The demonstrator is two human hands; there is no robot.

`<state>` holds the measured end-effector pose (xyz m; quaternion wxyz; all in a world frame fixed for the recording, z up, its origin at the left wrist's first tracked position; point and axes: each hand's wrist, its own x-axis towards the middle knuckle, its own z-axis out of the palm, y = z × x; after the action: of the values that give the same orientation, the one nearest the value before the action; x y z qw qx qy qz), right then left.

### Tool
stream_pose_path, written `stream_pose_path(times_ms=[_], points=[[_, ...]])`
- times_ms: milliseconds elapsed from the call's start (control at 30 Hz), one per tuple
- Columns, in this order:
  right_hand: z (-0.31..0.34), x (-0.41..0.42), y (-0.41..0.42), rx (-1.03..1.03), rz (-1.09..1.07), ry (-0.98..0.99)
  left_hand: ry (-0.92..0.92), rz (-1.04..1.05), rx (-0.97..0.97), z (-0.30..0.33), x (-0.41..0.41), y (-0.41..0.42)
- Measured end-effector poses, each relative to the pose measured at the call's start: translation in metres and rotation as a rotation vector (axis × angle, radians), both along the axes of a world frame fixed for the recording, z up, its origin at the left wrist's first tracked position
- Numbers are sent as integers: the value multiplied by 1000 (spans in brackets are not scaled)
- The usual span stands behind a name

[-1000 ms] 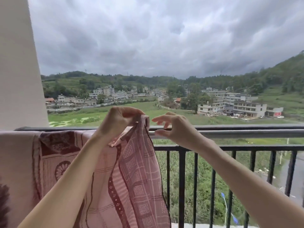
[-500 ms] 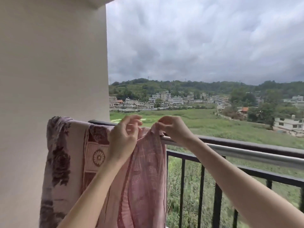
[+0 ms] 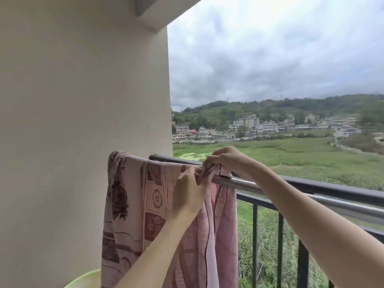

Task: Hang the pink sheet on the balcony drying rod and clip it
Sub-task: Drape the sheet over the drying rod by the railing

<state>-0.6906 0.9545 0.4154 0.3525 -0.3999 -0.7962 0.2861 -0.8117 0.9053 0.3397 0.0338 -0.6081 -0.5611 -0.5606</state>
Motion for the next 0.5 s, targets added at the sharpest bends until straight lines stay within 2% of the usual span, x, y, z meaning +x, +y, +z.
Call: stream_pose_path(times_ms=[133, 200, 267, 367, 500], points=[[-9, 18, -10, 153, 18, -91, -174, -187, -90, 7, 2, -7], [-9, 28, -20, 152, 108, -78, -207, -203, -114, 16, 9, -15], [-4, 39, -27, 136, 166, -167, -209, -169, -76, 27, 18, -25], [3, 57, -27, 399, 100, -483, -133, -93, -57, 38, 35, -44], [2, 92, -30, 721, 117, -581, -74, -67, -168, 29, 68, -66]])
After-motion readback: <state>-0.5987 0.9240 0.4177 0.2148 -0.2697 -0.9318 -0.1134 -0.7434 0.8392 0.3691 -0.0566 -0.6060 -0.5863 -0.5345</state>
